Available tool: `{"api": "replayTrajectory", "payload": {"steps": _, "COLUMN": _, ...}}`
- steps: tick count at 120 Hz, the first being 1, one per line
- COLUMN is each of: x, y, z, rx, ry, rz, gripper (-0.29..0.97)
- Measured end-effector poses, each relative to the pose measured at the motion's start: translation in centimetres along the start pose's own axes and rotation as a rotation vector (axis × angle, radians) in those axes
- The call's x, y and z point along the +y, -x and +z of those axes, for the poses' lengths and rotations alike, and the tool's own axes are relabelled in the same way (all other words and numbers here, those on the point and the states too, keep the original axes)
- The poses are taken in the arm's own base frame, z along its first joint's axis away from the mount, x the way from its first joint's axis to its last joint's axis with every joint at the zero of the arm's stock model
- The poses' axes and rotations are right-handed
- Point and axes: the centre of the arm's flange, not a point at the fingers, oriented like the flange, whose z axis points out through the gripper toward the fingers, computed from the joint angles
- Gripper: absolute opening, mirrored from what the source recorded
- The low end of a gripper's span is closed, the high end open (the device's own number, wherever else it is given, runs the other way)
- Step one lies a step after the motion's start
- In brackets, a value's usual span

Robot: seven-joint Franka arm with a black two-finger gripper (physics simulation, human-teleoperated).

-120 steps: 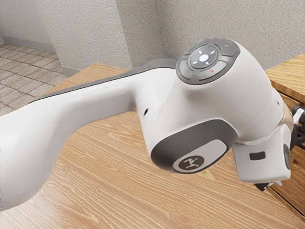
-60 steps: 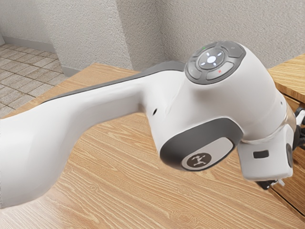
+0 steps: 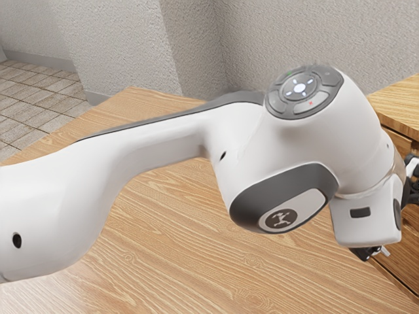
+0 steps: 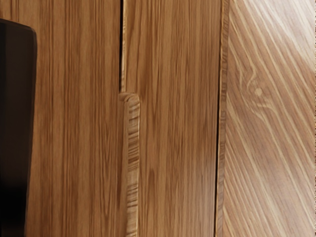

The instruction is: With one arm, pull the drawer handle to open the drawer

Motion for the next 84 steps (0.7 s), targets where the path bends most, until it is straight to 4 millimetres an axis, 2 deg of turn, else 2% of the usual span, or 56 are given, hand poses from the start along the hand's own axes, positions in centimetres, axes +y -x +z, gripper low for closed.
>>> {"api": "replayTrajectory", "payload": {"steps": 10, "x": 0.2, "y": 0.1, "z": 0.1, "rx": -0.002, "ry": 0.005, "rz": -0.002, "gripper": 0.66}}
{"api": "replayTrajectory", "payload": {"steps": 32, "x": 2.1, "y": 0.0, "z": -0.1, "rx": -0.016, "ry": 0.034, "rz": -0.003, "gripper": 0.89}}
{"api": "replayTrajectory", "payload": {"steps": 46, "x": 3.4, "y": 0.0, "z": -0.7, "rx": -0.021, "ry": 0.050, "rz": -0.011, "gripper": 0.96}}
{"api": "replayTrajectory", "payload": {"steps": 52, "x": 3.7, "y": 0.2, "z": -0.9, "rx": -0.026, "ry": 0.054, "rz": -0.014, "gripper": 0.84}}
{"api": "replayTrajectory", "payload": {"steps": 60, "x": 4.2, "y": 0.3, "z": -1.2, "rx": -0.033, "ry": 0.056, "rz": -0.016, "gripper": 0.75}}
{"api": "replayTrajectory", "payload": {"steps": 71, "x": 4.9, "y": 0.3, "z": -1.8, "rx": -0.035, "ry": 0.057, "rz": -0.026, "gripper": 0.68}}
{"api": "replayTrajectory", "payload": {"steps": 84, "x": 5.6, "y": 0.4, "z": -2.2, "rx": -0.037, "ry": 0.060, "rz": -0.035, "gripper": 0.69}}
